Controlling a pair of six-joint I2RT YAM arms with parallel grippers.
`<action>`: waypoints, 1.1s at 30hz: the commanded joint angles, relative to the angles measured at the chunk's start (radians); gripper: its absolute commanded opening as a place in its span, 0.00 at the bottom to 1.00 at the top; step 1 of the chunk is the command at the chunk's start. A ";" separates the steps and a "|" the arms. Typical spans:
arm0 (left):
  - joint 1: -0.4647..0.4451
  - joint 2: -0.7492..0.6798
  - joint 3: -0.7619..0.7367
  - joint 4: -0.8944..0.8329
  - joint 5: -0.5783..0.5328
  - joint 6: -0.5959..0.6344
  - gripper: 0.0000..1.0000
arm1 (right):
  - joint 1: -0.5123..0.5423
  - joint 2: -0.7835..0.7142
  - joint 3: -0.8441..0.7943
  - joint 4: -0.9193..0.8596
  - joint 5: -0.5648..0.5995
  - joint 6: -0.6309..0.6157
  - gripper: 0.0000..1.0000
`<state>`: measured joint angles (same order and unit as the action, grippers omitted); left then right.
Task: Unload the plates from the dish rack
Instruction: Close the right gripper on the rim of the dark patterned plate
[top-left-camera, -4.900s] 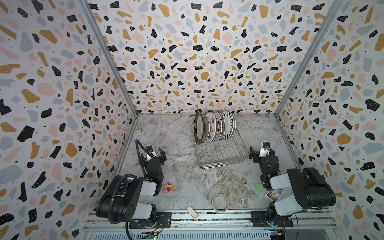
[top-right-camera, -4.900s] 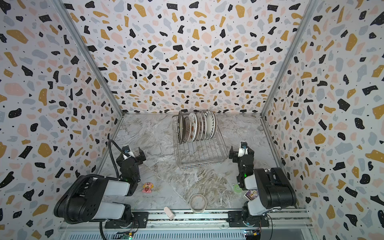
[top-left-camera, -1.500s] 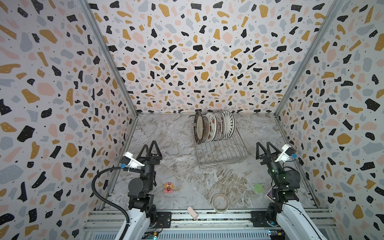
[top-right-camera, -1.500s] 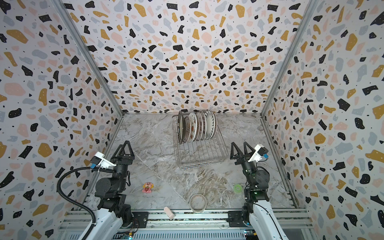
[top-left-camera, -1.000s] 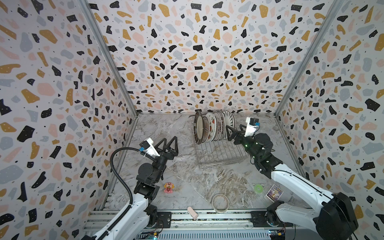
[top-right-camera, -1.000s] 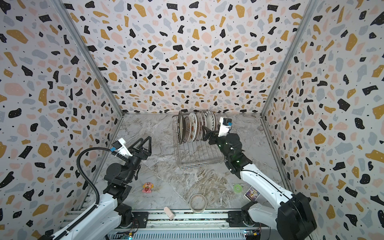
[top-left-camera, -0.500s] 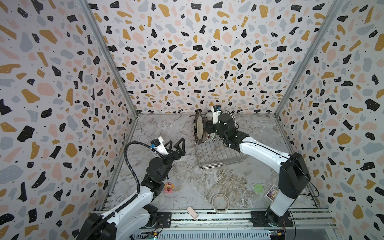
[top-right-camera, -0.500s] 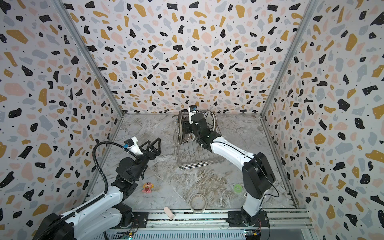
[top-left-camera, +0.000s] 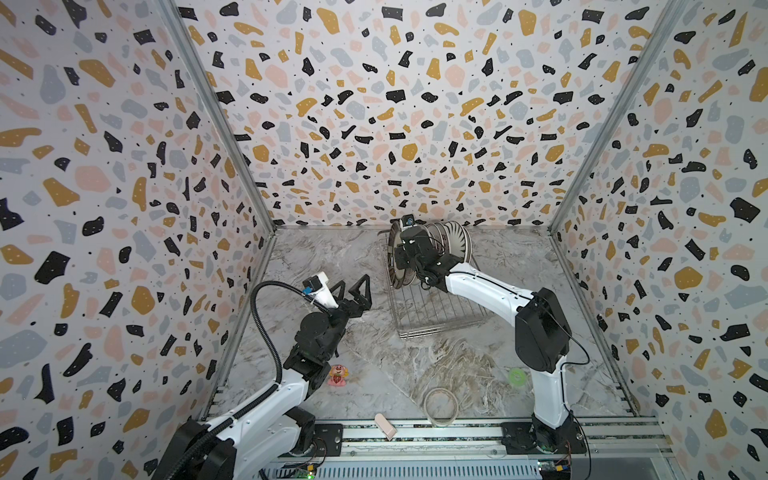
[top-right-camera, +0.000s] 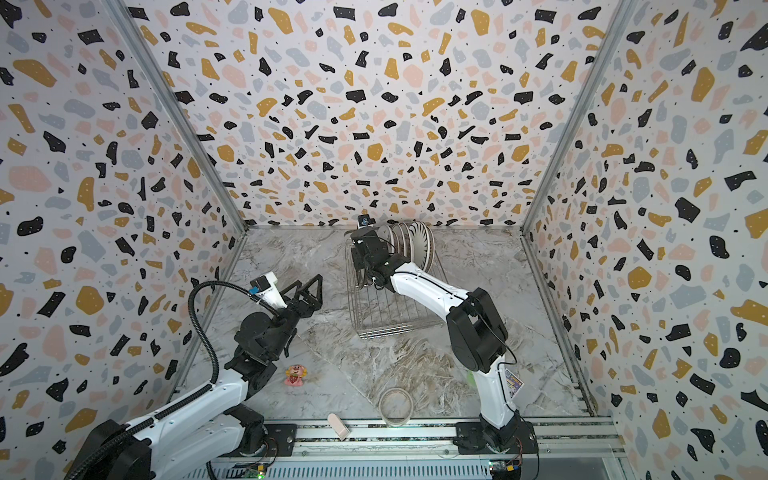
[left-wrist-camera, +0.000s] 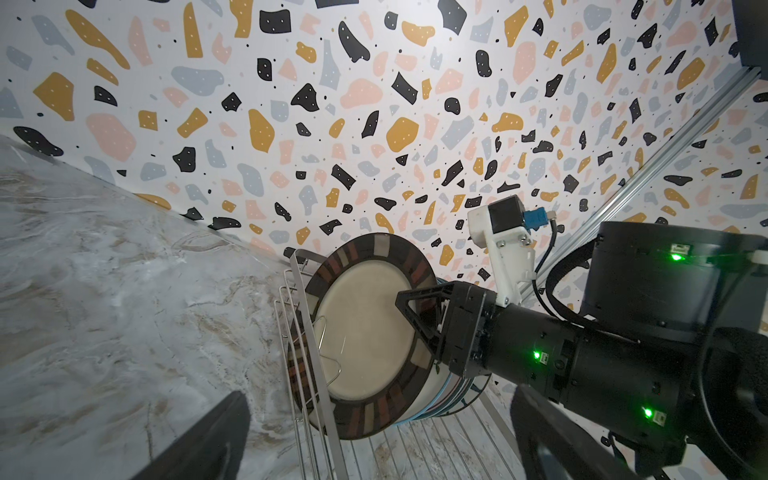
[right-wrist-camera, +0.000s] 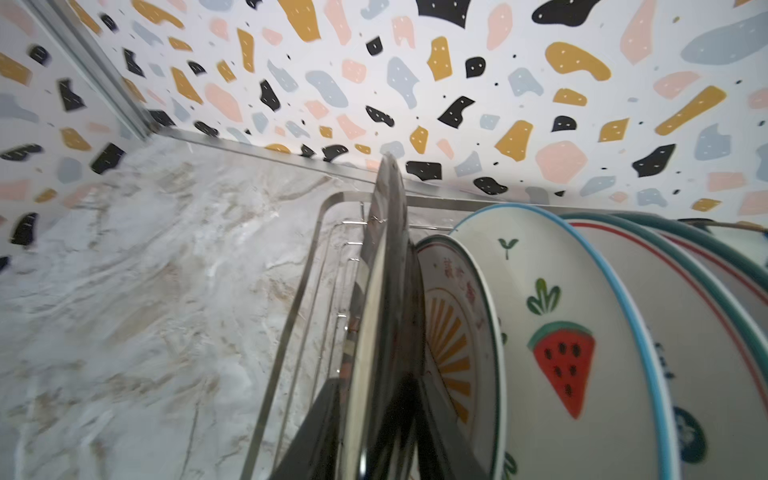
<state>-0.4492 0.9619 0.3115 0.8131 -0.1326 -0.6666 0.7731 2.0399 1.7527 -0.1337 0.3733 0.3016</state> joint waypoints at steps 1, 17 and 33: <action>-0.005 0.009 0.035 0.044 0.001 0.000 1.00 | 0.011 0.038 0.089 -0.088 0.100 0.003 0.30; -0.006 0.036 0.038 0.064 -0.005 -0.011 1.00 | 0.027 0.133 0.235 -0.173 0.233 0.013 0.14; -0.005 0.067 0.022 0.103 -0.019 -0.033 1.00 | 0.072 0.083 0.335 -0.160 0.363 -0.076 0.10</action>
<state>-0.4503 1.0275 0.3115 0.8482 -0.1394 -0.6956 0.8322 2.1910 2.0140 -0.3393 0.6891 0.2584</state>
